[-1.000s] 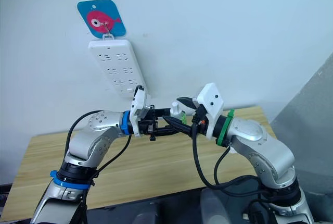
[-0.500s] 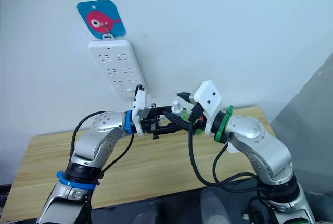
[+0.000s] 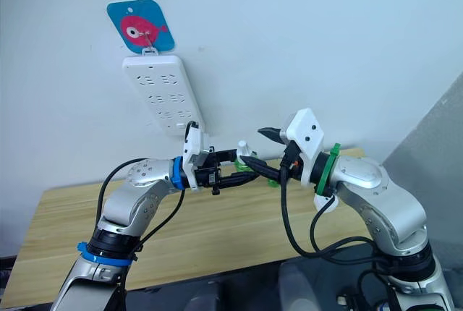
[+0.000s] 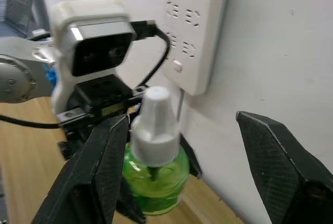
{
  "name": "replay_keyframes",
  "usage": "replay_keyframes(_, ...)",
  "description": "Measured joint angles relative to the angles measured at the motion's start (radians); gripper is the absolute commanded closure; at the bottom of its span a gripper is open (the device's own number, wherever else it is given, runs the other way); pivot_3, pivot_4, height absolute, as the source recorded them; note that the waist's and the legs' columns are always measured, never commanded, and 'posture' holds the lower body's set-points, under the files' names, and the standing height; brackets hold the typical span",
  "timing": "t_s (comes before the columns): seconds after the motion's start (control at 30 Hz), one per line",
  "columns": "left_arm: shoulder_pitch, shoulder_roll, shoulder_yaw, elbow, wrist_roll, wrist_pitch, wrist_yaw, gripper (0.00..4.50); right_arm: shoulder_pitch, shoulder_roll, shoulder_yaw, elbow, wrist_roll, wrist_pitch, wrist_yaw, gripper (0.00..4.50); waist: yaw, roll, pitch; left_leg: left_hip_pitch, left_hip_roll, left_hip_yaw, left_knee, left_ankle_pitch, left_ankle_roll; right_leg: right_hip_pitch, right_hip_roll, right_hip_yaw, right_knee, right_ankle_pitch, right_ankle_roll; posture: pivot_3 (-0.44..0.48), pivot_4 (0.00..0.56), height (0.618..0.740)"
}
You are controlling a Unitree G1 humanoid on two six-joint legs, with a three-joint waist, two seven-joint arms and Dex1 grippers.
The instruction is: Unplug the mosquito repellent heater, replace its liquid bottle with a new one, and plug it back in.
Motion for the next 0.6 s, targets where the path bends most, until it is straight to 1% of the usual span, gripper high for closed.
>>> replay_keyframes(0.13,0.000,0.004,0.001,0.000,0.000,-0.001,-0.001,2.26,-0.007,-0.002,-0.006,-0.016,0.041,0.007,0.011,1.08,0.000,0.000,0.000,0.000,0.000,0.000,0.000,0.000,0.000,0.000,0.000,0.000,0.000,0.000,0.000,-0.226,0.135,0.740)
replay_keyframes(0.23,-0.002,0.006,0.001,-0.002,0.000,-0.001,-0.003,2.26,-0.028,0.011,0.048,0.003,-0.019,-0.021,-0.006,1.08,-0.001,0.000,0.000,0.000,0.000,0.000,0.000,0.000,0.000,0.000,0.000,0.000,0.000,0.000,0.000,-0.226,0.135,0.740)
replay_keyframes(0.37,-0.003,0.008,0.001,-0.007,-0.001,-0.002,-0.005,2.26,-0.028,0.036,0.121,0.076,-0.115,-0.085,-0.016,1.08,-0.001,0.000,-0.001,0.000,0.000,0.000,0.000,0.000,0.000,0.000,0.000,0.000,0.000,0.000,0.000,-0.216,0.133,0.740)
replay_keyframes(0.6,-0.004,0.012,0.001,-0.008,-0.001,-0.004,-0.020,2.26,-0.035,0.093,0.125,0.127,-0.171,-0.151,-0.013,1.08,-0.001,0.000,-0.001,0.000,0.000,0.000,0.000,0.000,0.000,0.000,0.000,0.000,0.000,0.000,0.000,-0.214,0.133,0.740)
